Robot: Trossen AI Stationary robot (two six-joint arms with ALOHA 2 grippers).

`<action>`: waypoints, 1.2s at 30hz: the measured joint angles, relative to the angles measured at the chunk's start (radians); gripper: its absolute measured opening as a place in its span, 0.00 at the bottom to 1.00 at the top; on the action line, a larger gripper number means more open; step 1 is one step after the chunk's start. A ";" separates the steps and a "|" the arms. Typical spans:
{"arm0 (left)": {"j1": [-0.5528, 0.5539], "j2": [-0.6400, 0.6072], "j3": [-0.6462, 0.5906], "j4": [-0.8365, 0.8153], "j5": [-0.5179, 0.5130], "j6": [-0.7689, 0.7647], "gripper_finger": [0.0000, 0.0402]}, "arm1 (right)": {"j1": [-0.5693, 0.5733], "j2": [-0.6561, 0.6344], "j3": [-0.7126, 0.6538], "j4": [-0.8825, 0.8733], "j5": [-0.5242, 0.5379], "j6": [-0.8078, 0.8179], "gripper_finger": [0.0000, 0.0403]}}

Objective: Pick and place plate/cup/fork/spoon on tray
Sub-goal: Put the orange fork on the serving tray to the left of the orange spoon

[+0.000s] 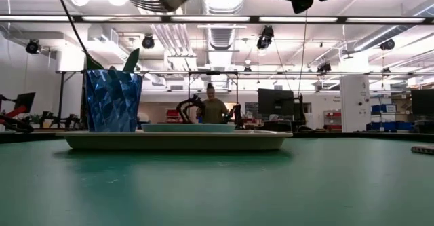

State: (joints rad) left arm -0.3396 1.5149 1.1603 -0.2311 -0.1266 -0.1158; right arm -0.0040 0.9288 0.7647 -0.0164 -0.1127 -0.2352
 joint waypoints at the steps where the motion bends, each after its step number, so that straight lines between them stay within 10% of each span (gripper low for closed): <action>1: 0.005 -0.021 0.000 -0.029 -0.012 0.000 0.02 | 0.000 0.000 0.000 -0.001 0.000 0.000 0.16; 22: 0.367 -0.144 -0.010 -0.252 0.003 0.152 0.02 | 0.000 -0.031 0.000 -0.063 0.000 -0.023 0.16; 36: 0.386 -0.128 -0.124 -0.200 0.019 0.115 0.02 | 0.000 -0.016 0.000 -0.068 0.000 0.000 0.16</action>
State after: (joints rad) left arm 0.0467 1.3866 1.0362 -0.4312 -0.1078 -0.0003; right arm -0.0043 0.9126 0.7643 -0.0848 -0.1125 -0.2348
